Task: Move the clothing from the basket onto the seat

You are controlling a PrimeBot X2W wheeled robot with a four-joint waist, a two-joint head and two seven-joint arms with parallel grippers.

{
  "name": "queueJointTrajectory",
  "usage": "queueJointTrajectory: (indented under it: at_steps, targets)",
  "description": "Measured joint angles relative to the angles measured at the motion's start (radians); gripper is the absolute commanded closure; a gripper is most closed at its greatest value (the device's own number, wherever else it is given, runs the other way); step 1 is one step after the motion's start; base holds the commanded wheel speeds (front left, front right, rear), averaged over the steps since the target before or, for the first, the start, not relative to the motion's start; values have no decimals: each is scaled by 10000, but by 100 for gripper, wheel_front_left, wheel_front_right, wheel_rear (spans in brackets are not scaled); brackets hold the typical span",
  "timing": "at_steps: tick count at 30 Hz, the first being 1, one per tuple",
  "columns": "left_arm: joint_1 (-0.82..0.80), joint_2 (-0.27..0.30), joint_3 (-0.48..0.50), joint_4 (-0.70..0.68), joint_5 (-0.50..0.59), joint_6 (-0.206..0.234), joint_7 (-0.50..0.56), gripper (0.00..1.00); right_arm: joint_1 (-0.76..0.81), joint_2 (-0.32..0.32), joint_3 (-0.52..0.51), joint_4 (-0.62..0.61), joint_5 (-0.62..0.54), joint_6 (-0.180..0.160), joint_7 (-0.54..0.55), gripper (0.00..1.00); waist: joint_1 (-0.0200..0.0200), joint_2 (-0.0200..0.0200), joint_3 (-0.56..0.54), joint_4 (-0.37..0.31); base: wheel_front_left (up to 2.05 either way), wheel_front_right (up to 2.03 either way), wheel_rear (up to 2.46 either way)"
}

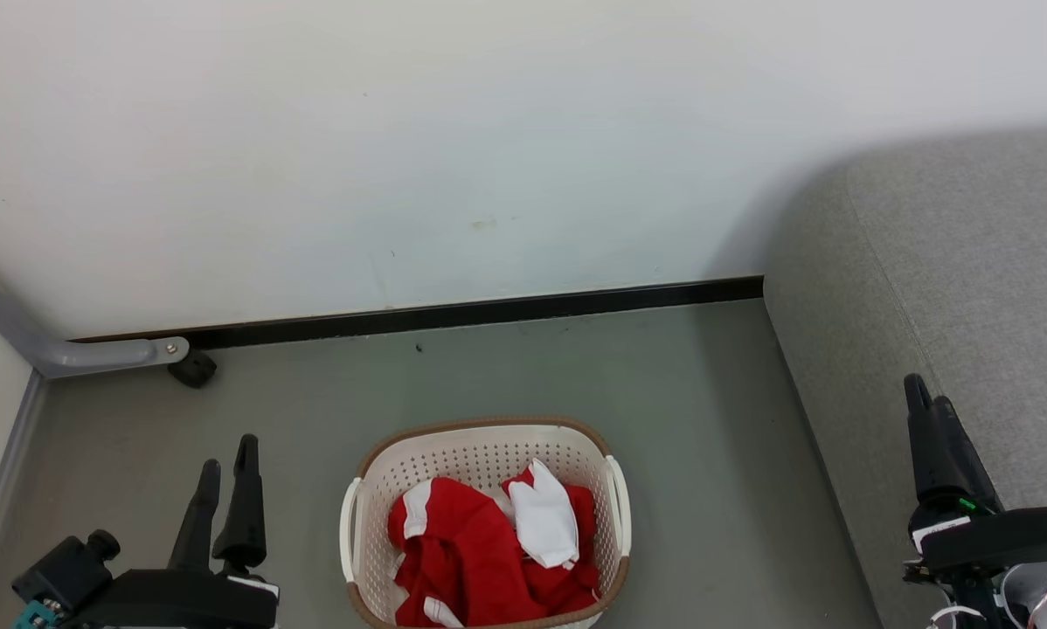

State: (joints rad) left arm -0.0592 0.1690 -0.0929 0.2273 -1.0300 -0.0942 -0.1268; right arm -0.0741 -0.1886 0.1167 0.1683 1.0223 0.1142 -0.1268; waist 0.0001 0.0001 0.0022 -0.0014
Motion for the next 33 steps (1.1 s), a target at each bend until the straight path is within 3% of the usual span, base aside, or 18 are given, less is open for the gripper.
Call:
queueJointTrajectory:
  at_steps: [7,15,33]
  targets:
    - [-9,428,-514,171,1724,387,-261,0,-224,-391,483,180,-1611,-221,-267,0,0,0,14,-12,0,0,0]
    - [-173,625,-876,418,3095,788,-583,0,-438,-748,1028,249,-3494,-694,-564,0,0,0,24,-26,0,0,0]
    - [-403,901,-1459,940,5292,1296,-1231,0,-616,-1034,1827,550,-6002,-1141,-1223,0,0,0,19,-48,0,0,0]
